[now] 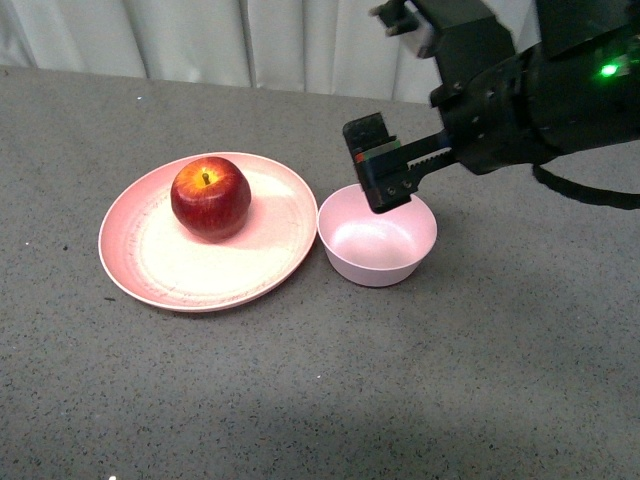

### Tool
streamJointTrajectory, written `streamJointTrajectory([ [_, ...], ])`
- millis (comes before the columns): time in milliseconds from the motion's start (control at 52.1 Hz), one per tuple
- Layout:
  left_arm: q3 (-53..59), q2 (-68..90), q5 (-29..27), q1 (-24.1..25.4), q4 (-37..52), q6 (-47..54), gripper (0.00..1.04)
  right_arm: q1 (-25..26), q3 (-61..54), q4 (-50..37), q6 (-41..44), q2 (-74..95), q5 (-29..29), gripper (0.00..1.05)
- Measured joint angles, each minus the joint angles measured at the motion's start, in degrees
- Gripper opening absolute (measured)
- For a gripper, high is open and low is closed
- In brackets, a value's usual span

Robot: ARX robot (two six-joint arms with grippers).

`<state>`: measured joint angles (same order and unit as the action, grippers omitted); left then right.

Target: Move apple from plate to bowl

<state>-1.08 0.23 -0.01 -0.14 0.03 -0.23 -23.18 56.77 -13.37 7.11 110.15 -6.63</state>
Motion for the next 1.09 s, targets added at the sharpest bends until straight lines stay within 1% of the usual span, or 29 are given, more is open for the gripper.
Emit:
streamJointTrajectory([
  [19,-0.02,0.00,0.00,0.00,0.00,0.00,0.98,0.68,-1.29,-0.85,-1.07,-1.20,0.87,0.97],
  [77,0.00,0.00,0.00,0.00,0.00,0.00,0.98,1.99,-3.69,-2.36,-2.51,-3.45,3.13,0.94],
  [154,-0.02,0.00,0.00,0.00,0.00,0.00,0.98,4.31,-7.85,-5.01,-2.56,-6.62,5.79,0.95],
  [211,-0.02,0.00,0.00,0.00,0.00,0.00,0.98,5.73,-10.51,-6.36,-2.21,-8.63,6.67,0.95],
  [231,-0.02,0.00,0.00,0.00,0.00,0.00,0.98,5.97,-11.74,-8.70,-2.56,-8.72,8.31,0.94],
  [269,0.00,0.00,-0.04,0.00,0.00,0.00,0.98,6.54,-16.00,-20.24,-3.72,-8.66,14.14,0.87],
  [288,-0.02,0.00,0.02,0.00,0.00,0.00,0.98,6.95,-19.39,-29.40,-4.35,-8.48,18.01,0.82],
  [307,-0.02,0.00,0.09,0.00,0.00,0.02,0.98,7.30,-21.73,-35.04,-4.72,-8.48,19.69,0.79],
  [327,0.00,-0.02,0.02,0.00,0.00,0.00,0.98,7.76,-23.98,-40.09,-5.05,-8.66,20.09,0.75],
  [346,-0.02,-0.02,0.02,0.00,0.00,0.00,0.98,8.02,-25.00,-42.36,-5.11,-8.85,20.11,0.73],
  [384,-0.02,0.00,-0.09,0.00,0.00,0.00,0.98,8.98,-28.65,-49.90,-5.51,-10.05,20.09,0.66],
  [423,-0.02,0.00,-0.07,0.00,0.00,0.00,0.98,9.75,-30.80,-53.94,-5.73,-11.47,19.87,0.61],
  [442,-0.02,0.00,-0.07,0.00,0.00,0.00,0.98,10.38,-32.52,-56.50,-5.92,-13.25,19.54,0.55],
  [576,-0.02,0.00,-0.02,0.00,0.00,0.00,0.98,12.48,-37.70,-54.29,-6.14,-23.10,17.16,0.32],
  [653,0.00,0.00,-0.02,0.00,0.00,0.00,0.98,13.40,-39.91,-53.68,-6.16,-25.97,16.31,0.21],
  [749,-0.02,0.00,-0.02,0.00,0.00,0.00,0.98,14.91,-43.82,-52.13,-6.27,-30.64,14.71,0.02],
  [1095,-0.02,0.00,-0.02,0.00,0.00,0.00,0.98,18.69,-51.93,-43.25,-6.45,-47.58,10.86,0.01],
])
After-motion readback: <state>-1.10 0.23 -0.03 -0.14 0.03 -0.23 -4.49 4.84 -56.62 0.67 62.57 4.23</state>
